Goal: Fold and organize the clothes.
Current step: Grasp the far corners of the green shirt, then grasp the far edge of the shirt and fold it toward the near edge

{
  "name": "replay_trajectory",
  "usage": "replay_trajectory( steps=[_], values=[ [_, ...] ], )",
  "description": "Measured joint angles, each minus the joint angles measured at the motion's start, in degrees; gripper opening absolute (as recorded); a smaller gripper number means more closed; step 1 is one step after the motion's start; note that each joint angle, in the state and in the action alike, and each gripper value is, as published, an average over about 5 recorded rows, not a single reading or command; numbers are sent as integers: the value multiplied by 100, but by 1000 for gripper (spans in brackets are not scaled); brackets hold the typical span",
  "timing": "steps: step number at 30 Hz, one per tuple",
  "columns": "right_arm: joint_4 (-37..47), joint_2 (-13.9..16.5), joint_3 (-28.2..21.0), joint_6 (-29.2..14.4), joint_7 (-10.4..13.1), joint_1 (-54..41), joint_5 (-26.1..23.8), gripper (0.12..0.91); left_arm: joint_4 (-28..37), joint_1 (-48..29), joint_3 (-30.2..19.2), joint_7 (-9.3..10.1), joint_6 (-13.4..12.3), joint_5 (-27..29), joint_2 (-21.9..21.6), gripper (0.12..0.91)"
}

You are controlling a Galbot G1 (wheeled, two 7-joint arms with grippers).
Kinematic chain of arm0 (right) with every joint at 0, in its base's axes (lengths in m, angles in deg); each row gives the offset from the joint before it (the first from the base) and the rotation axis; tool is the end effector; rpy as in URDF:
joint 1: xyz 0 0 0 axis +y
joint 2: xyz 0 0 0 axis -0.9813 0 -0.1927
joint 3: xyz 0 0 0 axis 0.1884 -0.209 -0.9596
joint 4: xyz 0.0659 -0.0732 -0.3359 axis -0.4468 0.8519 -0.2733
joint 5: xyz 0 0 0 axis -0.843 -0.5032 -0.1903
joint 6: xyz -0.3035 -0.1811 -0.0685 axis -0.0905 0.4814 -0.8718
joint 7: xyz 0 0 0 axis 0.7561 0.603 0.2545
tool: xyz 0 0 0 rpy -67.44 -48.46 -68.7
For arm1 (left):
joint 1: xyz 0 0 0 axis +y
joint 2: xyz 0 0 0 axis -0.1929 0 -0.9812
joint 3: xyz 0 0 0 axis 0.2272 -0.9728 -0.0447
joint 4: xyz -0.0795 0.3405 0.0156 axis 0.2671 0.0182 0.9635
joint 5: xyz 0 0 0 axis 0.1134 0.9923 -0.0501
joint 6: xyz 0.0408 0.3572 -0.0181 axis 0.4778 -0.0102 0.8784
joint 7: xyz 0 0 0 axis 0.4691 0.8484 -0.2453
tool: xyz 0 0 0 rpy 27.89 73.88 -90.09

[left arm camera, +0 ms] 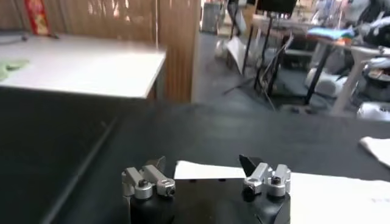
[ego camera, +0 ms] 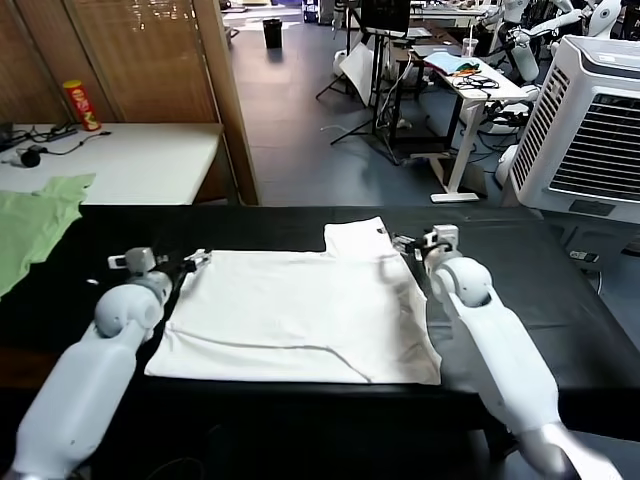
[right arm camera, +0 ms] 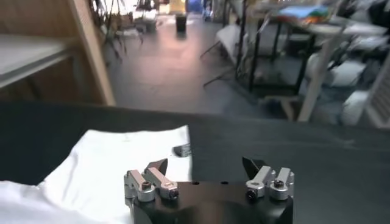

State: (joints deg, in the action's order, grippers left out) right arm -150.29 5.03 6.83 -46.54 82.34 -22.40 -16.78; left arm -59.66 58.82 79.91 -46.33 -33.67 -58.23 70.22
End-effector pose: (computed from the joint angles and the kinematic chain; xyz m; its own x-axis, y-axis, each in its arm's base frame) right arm 0.5339 -0.0208 -0.2495 -0.8519 -0.1301 0.5073 -0.1454 0.9893 0.0097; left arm 0.4574 0.1507 -0.2523 -0.8762 -0.0053 0.4819 -0.0450 0.9965 -0.0709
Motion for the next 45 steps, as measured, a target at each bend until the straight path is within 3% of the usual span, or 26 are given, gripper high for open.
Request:
replay_trajectory(
  steps=[13,15,24,27,30,37,45],
  values=[
    [778,-309,-96,-30,-64,-298,-188,791,987,-584,-299,-232,-80,272,263,793],
    [835,-335,-87,-34,-99,-317,-199,741,1082,-621,-318,-253,-82,322,284,751],
    [988,-442,-10,-45,-209,-314,-240,298,1257,-607,-319,-367,-120,458,294,277],
    [963,-459,14,-82,-227,-294,-249,169,1244,-586,-315,-430,-139,468,282,155],
    [916,-466,56,-166,-231,-265,-256,125,1202,-577,-313,-470,-159,466,272,128],
    [618,-360,119,-509,-278,-104,-362,122,1056,-562,-295,-476,-226,501,222,127],
    [-394,27,198,-564,-352,324,-246,122,559,-298,-114,-443,-274,473,-12,127]
  ],
)
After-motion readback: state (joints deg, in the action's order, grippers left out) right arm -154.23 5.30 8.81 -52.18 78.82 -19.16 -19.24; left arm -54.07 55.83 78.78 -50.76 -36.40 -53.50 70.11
